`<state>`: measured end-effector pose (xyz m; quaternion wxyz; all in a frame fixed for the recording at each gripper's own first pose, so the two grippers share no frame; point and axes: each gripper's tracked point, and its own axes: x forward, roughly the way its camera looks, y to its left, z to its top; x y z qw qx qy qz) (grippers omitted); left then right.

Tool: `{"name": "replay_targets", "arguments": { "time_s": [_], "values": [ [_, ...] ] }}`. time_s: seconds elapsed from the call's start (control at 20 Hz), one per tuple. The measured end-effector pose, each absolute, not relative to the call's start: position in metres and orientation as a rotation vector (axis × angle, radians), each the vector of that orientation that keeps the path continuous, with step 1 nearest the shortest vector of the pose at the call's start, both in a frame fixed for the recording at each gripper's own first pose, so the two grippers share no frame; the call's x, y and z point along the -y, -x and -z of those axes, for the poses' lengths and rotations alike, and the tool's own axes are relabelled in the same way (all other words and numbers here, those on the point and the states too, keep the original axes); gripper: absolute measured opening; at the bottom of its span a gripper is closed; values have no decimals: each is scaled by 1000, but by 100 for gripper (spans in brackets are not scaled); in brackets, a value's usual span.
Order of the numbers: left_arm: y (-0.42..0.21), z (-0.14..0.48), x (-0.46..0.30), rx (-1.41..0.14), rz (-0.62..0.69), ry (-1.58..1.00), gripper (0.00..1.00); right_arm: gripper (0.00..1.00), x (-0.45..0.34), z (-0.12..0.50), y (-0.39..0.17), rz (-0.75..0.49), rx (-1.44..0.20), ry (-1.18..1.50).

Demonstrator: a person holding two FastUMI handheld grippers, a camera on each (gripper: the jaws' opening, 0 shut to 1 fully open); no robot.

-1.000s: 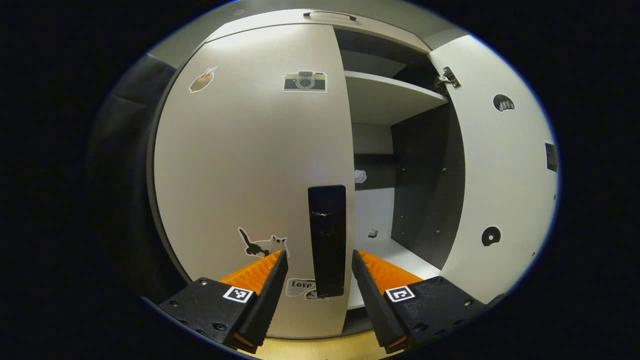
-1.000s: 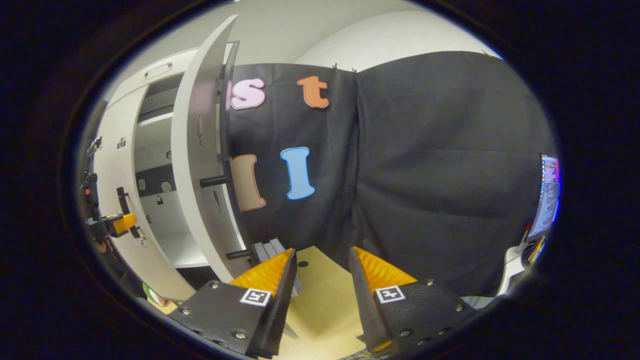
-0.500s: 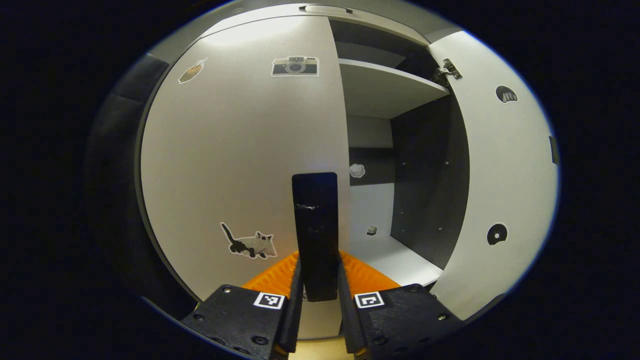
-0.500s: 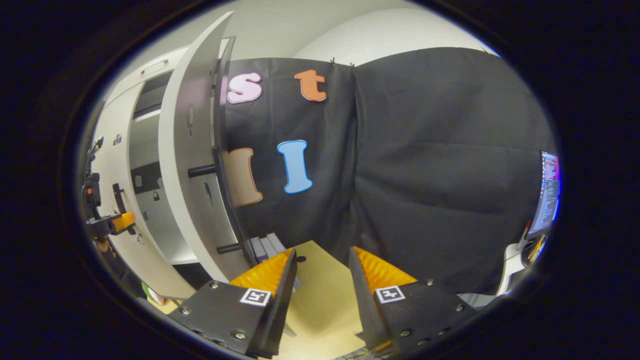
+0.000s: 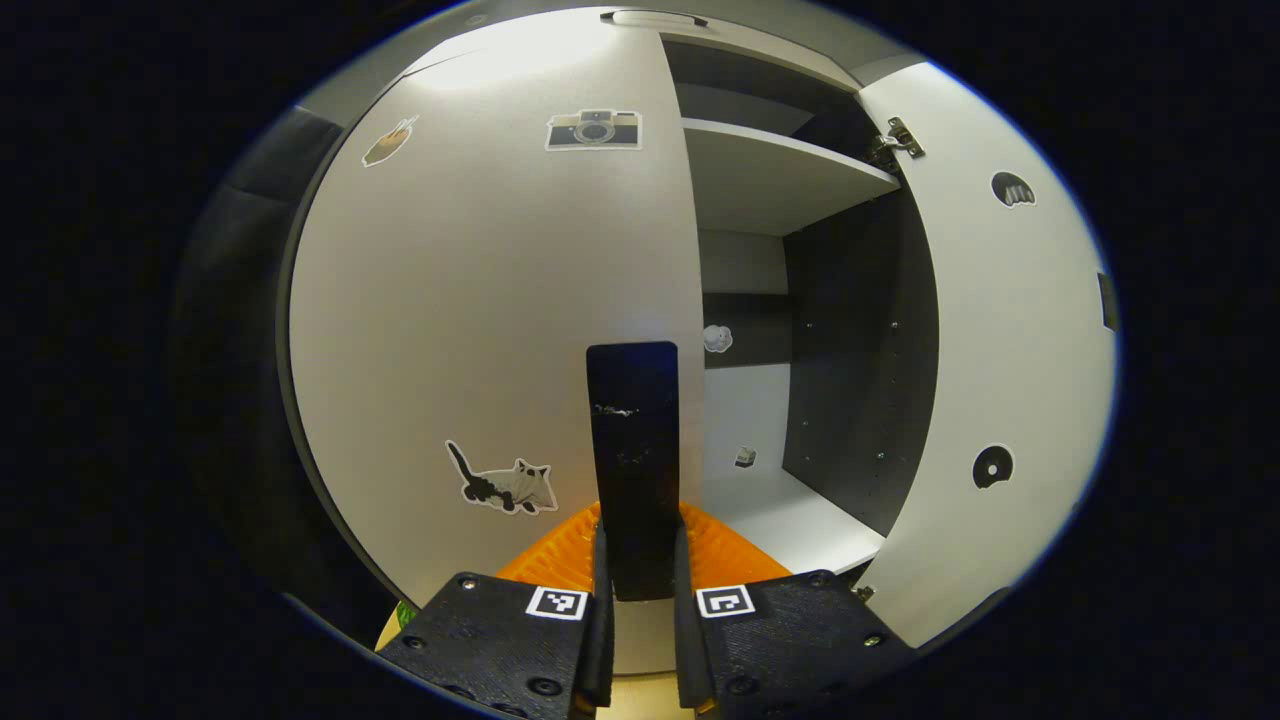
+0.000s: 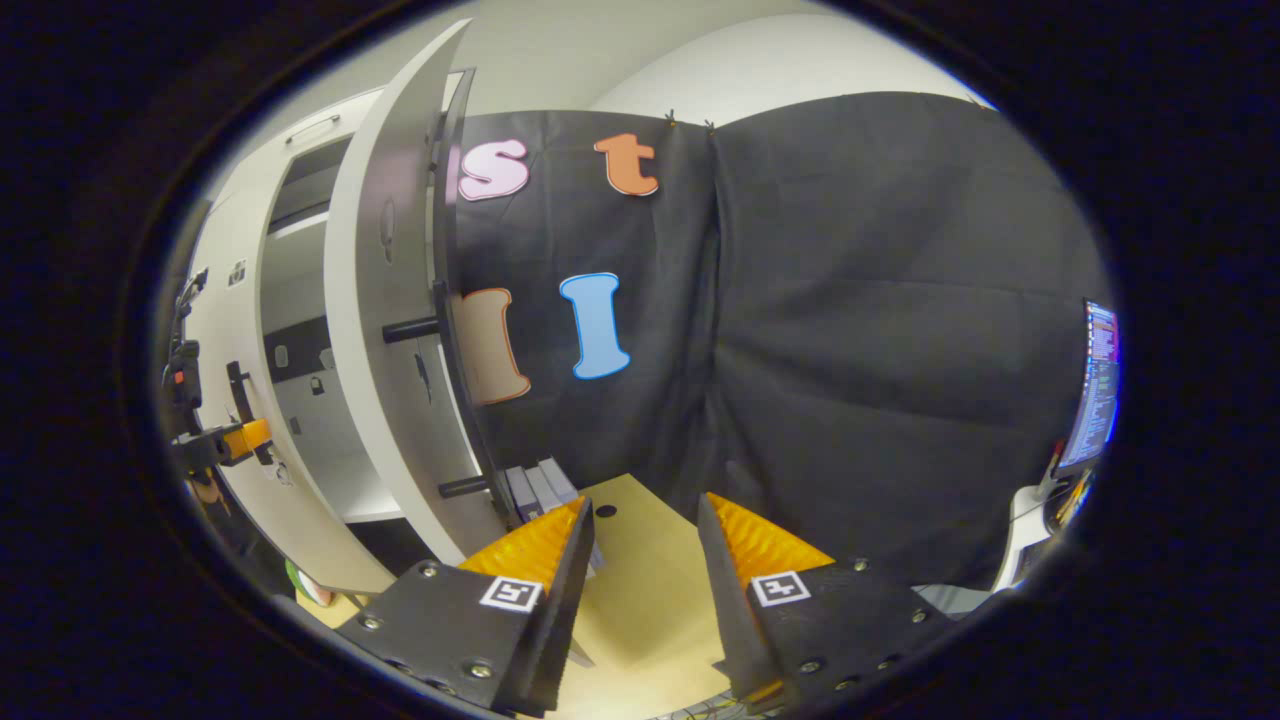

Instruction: Open the right door of the double-door shoe cabinet with the right hand, and open the left door with the left hand.

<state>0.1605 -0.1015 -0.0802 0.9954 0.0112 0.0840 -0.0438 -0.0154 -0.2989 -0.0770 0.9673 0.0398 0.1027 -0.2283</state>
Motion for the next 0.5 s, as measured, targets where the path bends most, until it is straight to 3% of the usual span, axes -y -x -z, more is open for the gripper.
{"name": "replay_targets", "arguments": {
  "time_s": [0.1, 0.5],
  "values": [
    [-155, 80, 101, -168, 103, -20, 26, 58, 298, 77, 16, 456, -210, -88],
    [-112, 76, 91, -155, 146, -4, 23, 62, 291, 73, 20, 417, -209, -93]
  ]
}}
